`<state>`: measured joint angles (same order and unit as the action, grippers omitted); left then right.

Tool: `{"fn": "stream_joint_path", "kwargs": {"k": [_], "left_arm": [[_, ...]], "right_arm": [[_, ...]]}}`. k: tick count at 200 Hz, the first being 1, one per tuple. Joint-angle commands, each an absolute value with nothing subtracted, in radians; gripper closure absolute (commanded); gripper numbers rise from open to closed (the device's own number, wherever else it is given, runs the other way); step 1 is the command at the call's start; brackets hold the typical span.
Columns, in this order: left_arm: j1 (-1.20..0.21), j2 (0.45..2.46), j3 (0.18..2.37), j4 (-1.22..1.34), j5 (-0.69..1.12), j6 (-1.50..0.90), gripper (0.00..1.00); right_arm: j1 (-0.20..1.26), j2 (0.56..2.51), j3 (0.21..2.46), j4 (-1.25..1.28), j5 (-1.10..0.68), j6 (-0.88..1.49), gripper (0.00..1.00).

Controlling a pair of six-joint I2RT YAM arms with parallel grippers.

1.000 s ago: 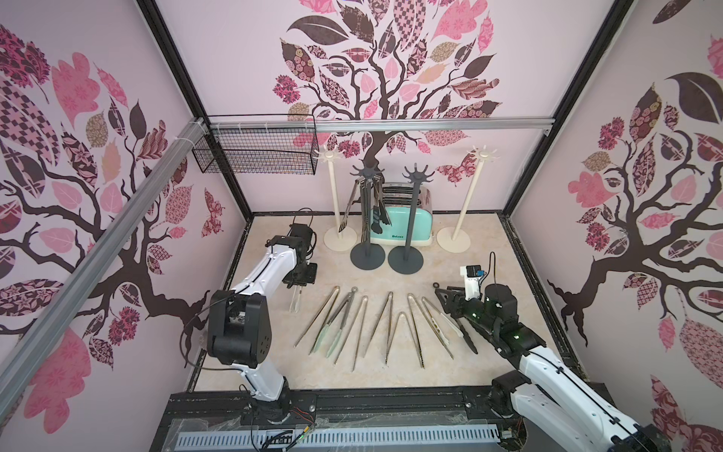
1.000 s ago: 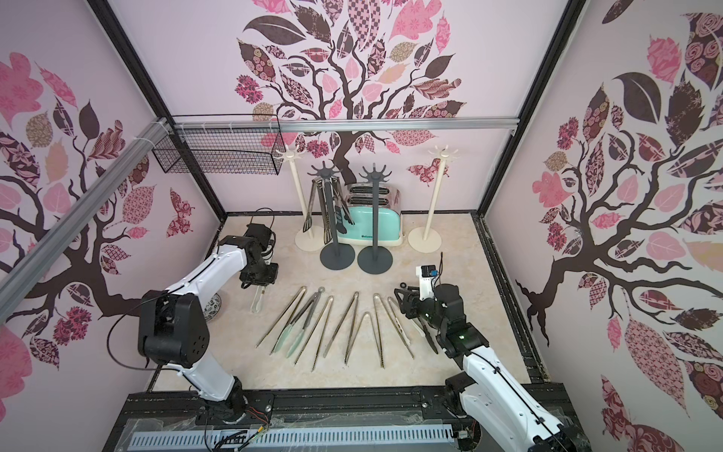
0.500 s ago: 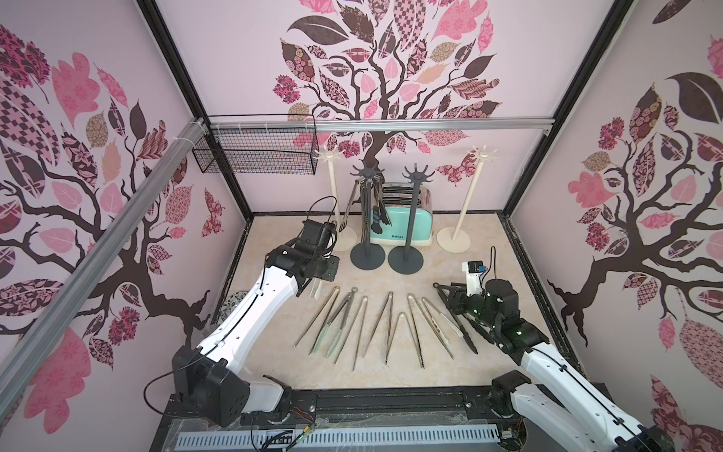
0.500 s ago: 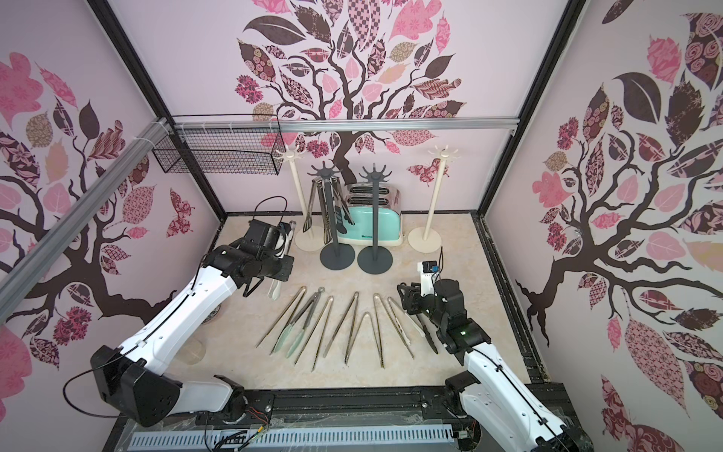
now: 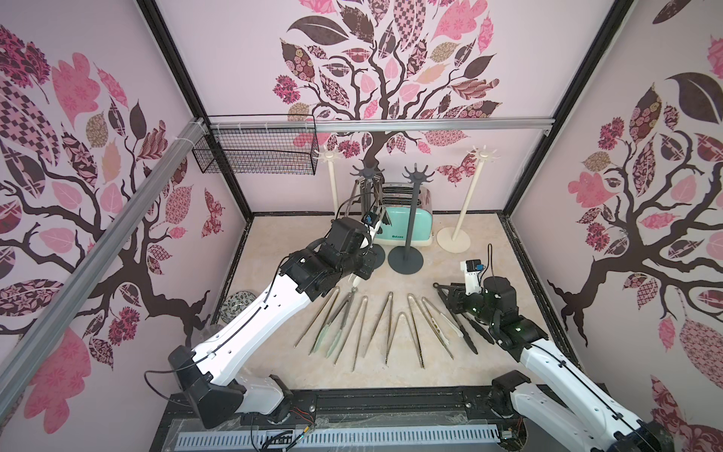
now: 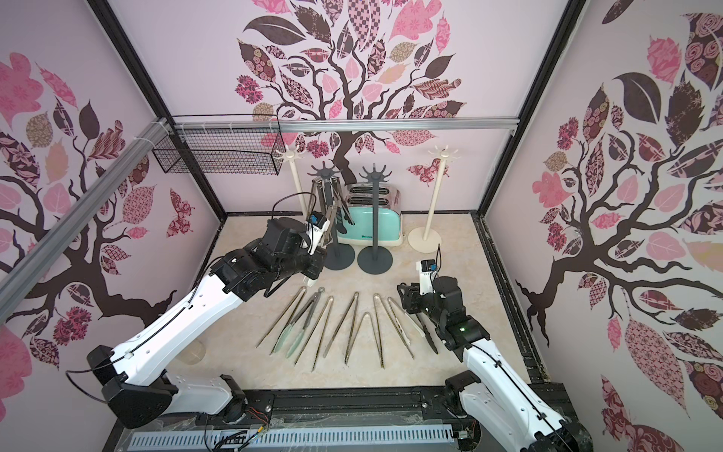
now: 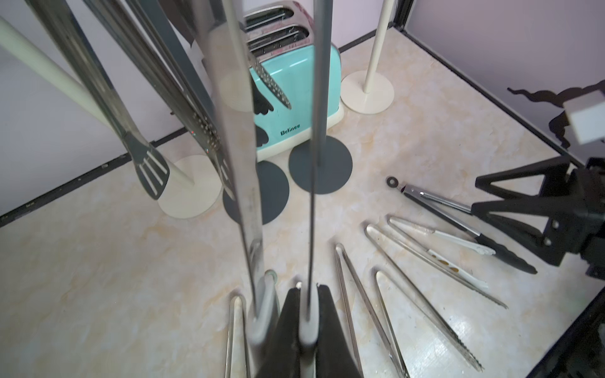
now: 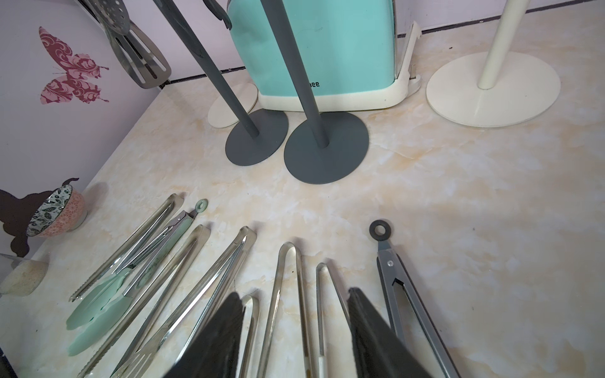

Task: Hang food tongs on kitchen utensil racks
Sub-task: Hang the food tongs on the rack.

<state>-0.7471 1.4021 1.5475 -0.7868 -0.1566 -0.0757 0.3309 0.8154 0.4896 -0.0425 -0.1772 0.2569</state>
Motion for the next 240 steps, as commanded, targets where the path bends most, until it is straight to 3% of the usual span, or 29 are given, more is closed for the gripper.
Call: {"fn": "stream_joint_path", "kwargs": {"k": [1, 145, 240], "left_arm": [[-0.75, 1.443, 1.603, -0.719, -0.124, -0.088, 1.0], [-0.733, 1.821, 2.091, -0.795, -0.098, -0.021, 1.0], [-0.686, 1.875, 2.125, -0.761, -0.051, -0.044, 1.0]], "right_arm": [[0.334, 0.811, 0.531, -0.068, -0.167, 0.24, 0.46], [0.334, 0.818, 0.532, -0.078, -0.179, 0.241, 0.46], [0.335, 0.818, 0.523, -0.076, -0.18, 0.237, 0.46]]}}
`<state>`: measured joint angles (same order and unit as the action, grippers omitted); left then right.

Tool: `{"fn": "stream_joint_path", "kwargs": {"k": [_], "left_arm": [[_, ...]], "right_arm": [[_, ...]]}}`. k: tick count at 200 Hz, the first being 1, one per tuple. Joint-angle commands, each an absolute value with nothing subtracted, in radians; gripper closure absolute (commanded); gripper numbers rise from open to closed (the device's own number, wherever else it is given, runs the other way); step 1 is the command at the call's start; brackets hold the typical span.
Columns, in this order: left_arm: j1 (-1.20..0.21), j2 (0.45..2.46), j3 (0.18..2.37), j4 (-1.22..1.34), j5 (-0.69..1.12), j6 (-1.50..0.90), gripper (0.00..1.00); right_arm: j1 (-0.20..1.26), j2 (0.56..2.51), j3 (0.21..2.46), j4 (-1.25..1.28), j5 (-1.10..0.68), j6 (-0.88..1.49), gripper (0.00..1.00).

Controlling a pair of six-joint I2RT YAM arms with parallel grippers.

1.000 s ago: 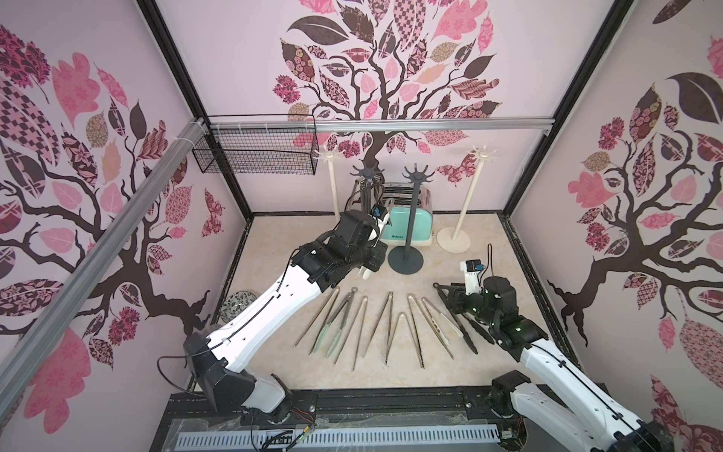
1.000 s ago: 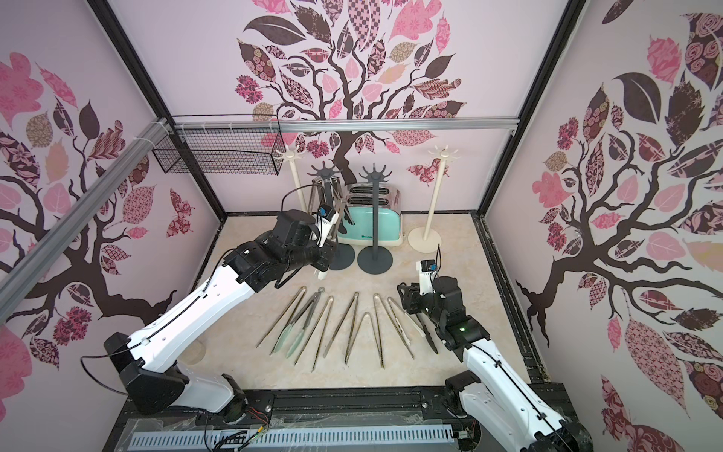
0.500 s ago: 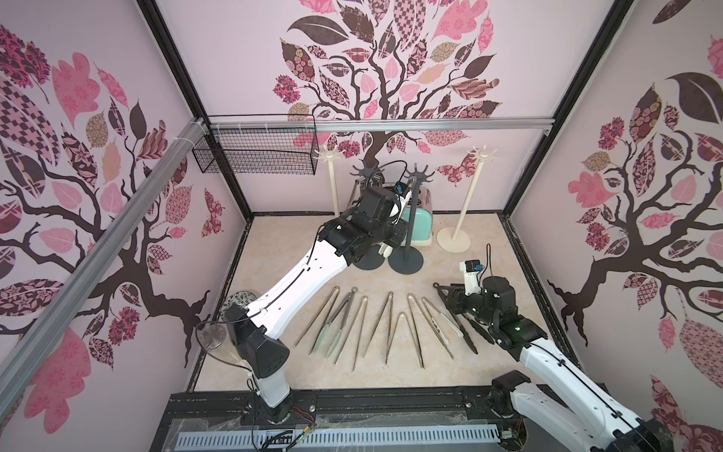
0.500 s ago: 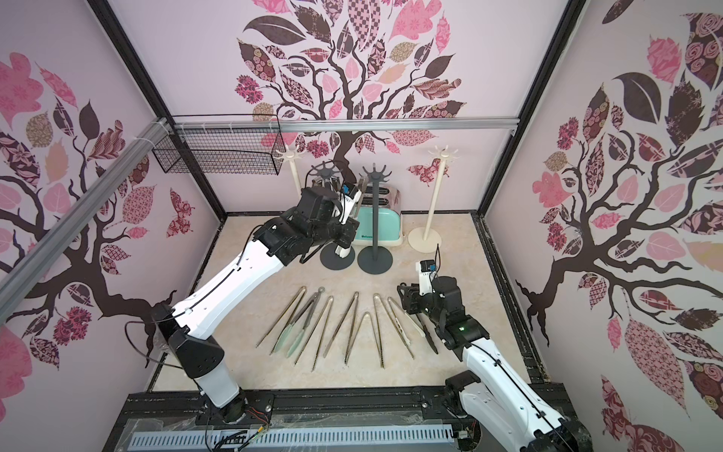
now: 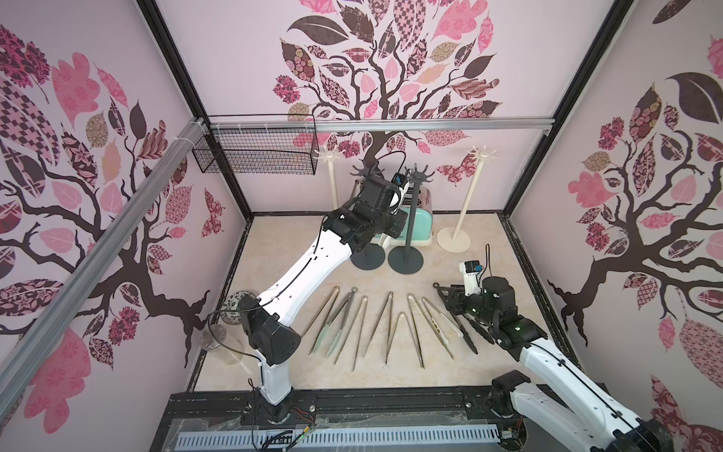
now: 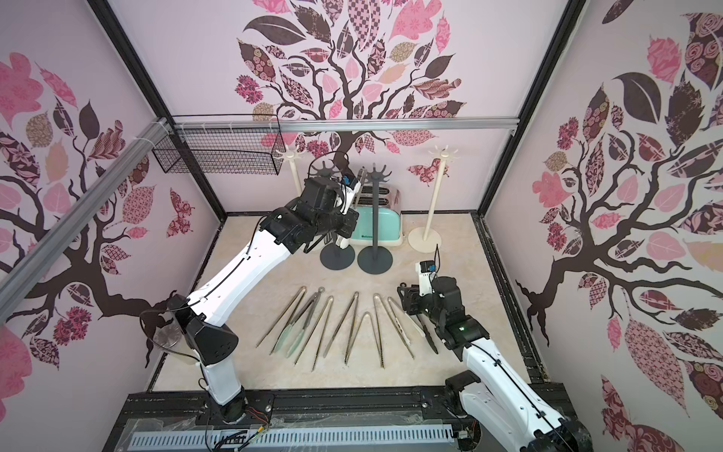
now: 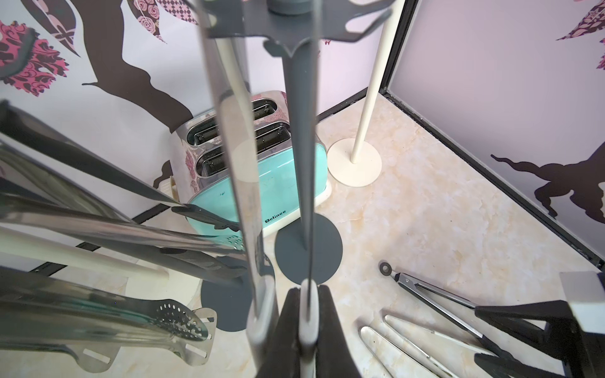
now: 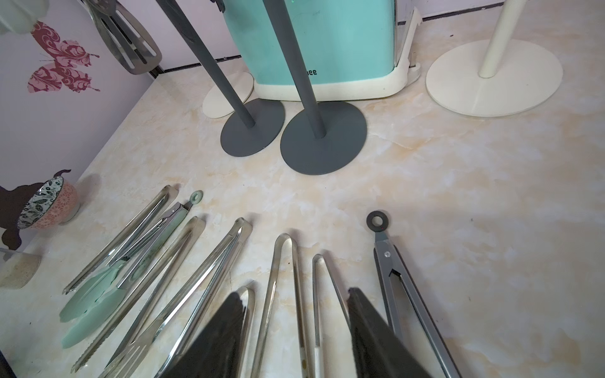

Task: Hang food tongs on kitchen utensil racks
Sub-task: Hang the food tongs on the rack.

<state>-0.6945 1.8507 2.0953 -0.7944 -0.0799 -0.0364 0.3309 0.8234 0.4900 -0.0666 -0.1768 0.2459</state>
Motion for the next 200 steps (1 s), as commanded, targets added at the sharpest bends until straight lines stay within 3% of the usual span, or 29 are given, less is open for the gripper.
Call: {"fn": "stream_joint_path", "kwargs": {"k": [1, 127, 200], "left_arm": [[-0.686, 1.876, 2.125, -0.76, -0.051, -0.044, 1.0], [-0.67, 1.937, 2.169, -0.764, -0.037, -0.04, 1.0], [-0.672, 1.929, 2.086, -0.728, -0.023, -0.048, 1.0]], "right_arm": [[0.335, 0.818, 0.523, -0.076, -0.18, 0.237, 0.46], [0.334, 0.825, 0.518, -0.071, -0.183, 0.237, 0.46], [0.334, 0.827, 0.513, -0.069, -0.186, 0.236, 0.46]]}}
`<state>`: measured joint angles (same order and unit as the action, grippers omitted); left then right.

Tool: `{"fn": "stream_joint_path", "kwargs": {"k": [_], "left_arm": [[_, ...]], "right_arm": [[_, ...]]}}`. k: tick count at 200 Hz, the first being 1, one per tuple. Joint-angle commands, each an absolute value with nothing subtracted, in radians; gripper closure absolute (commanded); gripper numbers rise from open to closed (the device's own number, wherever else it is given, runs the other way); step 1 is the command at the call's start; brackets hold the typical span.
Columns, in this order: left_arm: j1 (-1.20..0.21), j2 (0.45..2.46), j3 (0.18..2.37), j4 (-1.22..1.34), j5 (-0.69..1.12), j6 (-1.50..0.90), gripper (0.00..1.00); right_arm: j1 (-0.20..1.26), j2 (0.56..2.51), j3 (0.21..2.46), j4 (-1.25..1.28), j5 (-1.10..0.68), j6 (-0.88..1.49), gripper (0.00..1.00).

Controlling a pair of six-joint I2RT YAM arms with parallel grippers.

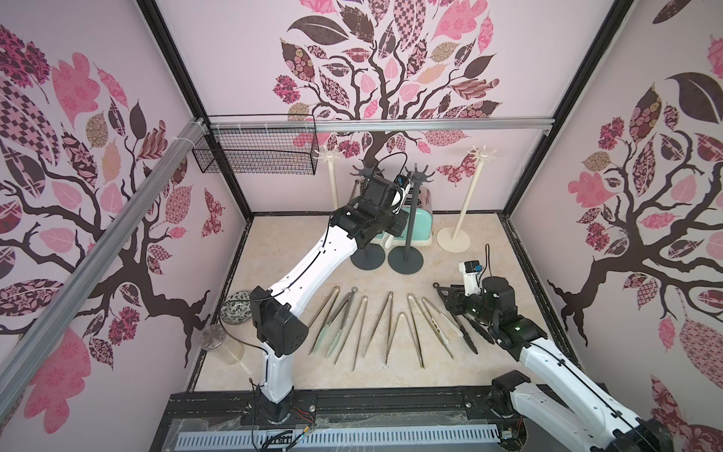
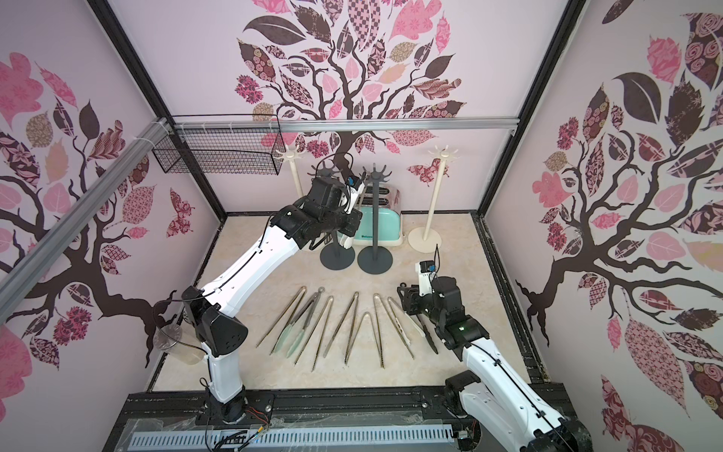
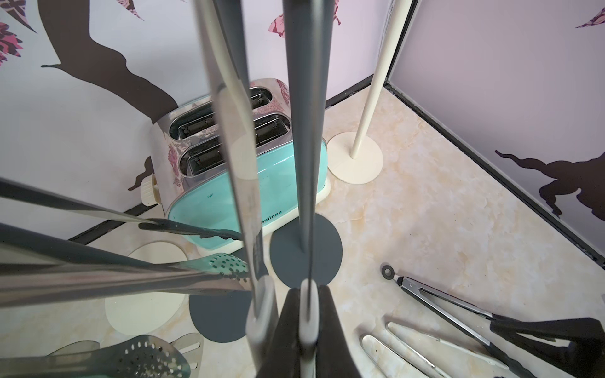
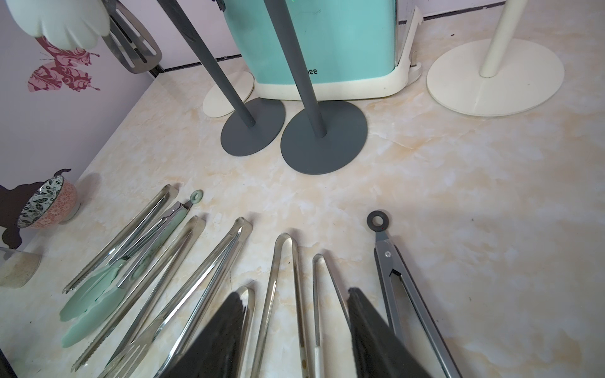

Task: Hang food tongs on kitchen utensil racks
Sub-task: Hang the food tongs on the rack.

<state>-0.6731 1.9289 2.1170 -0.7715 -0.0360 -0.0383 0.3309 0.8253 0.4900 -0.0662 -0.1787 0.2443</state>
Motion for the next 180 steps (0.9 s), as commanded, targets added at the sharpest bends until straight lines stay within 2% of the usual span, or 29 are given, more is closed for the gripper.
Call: {"fn": "stream_joint_path", "kwargs": {"k": [1, 167, 180], "left_arm": [[-0.672, 1.929, 2.084, -0.727, -0.022, -0.048, 1.0], [-0.682, 1.94, 1.996, -0.705, -0.036, -0.04, 1.0], [-0.682, 1.947, 2.001, -0.707, -0.035, -0.038, 0.97]], "right_arm": [[0.334, 0.827, 0.513, -0.069, -0.186, 0.236, 0.46], [0.334, 0.834, 0.509, -0.06, -0.191, 0.235, 0.46], [0.334, 0.836, 0.511, -0.058, -0.192, 0.234, 0.46]]}}
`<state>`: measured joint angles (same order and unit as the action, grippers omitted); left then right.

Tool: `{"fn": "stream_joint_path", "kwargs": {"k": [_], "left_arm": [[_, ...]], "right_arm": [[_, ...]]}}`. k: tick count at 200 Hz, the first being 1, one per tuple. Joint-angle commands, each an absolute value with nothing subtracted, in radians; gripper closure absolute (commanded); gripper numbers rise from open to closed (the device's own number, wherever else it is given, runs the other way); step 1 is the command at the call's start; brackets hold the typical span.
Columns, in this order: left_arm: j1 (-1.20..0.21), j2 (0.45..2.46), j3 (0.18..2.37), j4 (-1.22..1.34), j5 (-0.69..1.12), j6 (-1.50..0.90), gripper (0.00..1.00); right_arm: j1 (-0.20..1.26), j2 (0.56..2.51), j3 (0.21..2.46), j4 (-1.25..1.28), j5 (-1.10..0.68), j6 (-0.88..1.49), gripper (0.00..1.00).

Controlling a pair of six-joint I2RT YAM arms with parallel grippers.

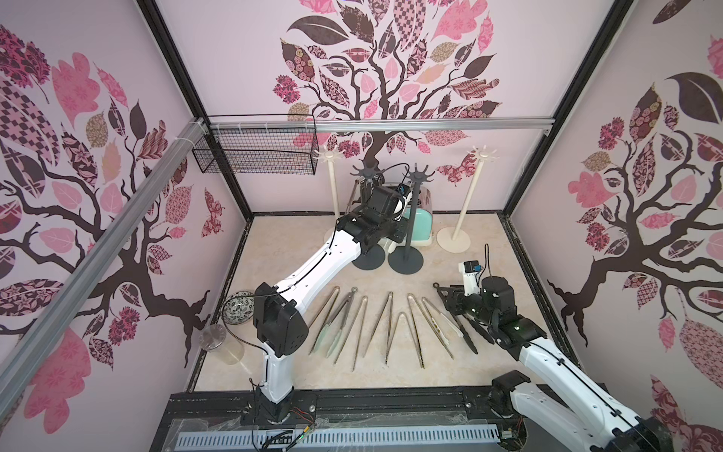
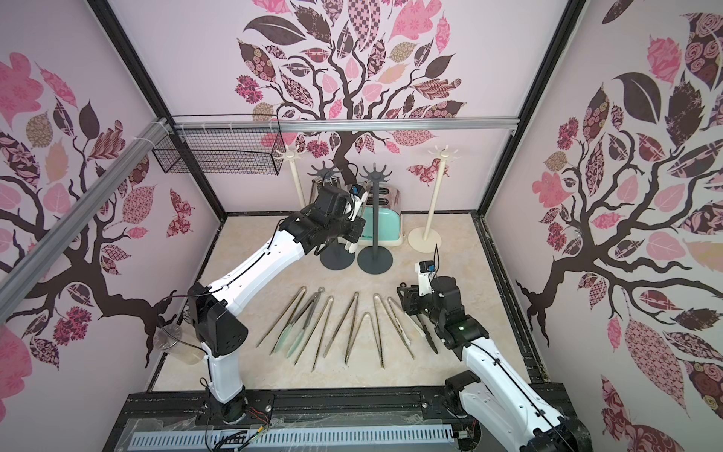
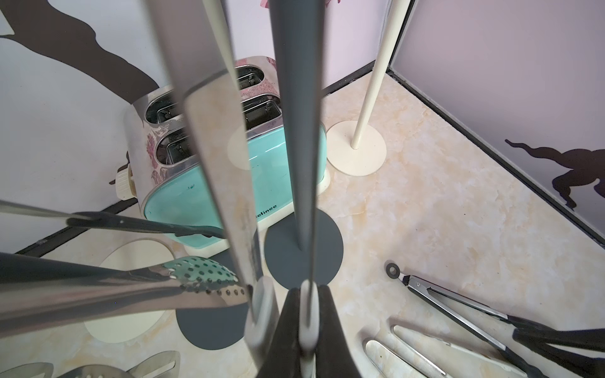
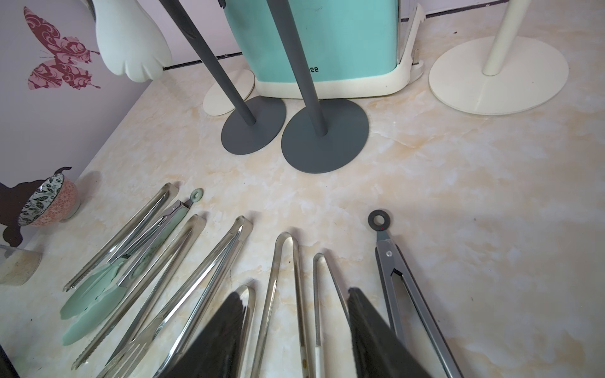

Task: Hang food tongs on kitchen utensil racks
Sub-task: Hang the food tongs on the rack.

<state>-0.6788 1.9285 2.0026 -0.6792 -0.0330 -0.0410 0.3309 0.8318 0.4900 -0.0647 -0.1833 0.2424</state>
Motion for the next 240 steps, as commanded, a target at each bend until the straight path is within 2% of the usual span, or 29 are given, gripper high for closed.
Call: {"fn": "stream_joint_path", "kwargs": {"k": [1, 93, 167, 204, 240], "left_arm": [[-0.681, 1.948, 2.001, -0.708, -0.035, -0.038, 0.97], [-0.685, 1.964, 2.028, -0.716, -0.025, -0.038, 0.83], [-0.693, 1.946, 2.027, -0.728, -0.012, -0.042, 0.79], [-0.704, 1.871, 1.948, -0.695, 0.017, -0.064, 0.78], [-0.706, 1.745, 1.779, -0.621, 0.088, -0.122, 0.78]], "right_arm": [[0.334, 0.836, 0.511, -0.058, -0.191, 0.234, 0.46], [0.334, 0.848, 0.517, -0.059, -0.192, 0.231, 0.46], [0.334, 0.85, 0.517, -0.064, -0.18, 0.229, 0.45], [0.334, 0.868, 0.533, -0.1, -0.137, 0.235, 0.46], [0.333, 0.919, 0.565, -0.164, -0.083, 0.249, 0.46]]}}
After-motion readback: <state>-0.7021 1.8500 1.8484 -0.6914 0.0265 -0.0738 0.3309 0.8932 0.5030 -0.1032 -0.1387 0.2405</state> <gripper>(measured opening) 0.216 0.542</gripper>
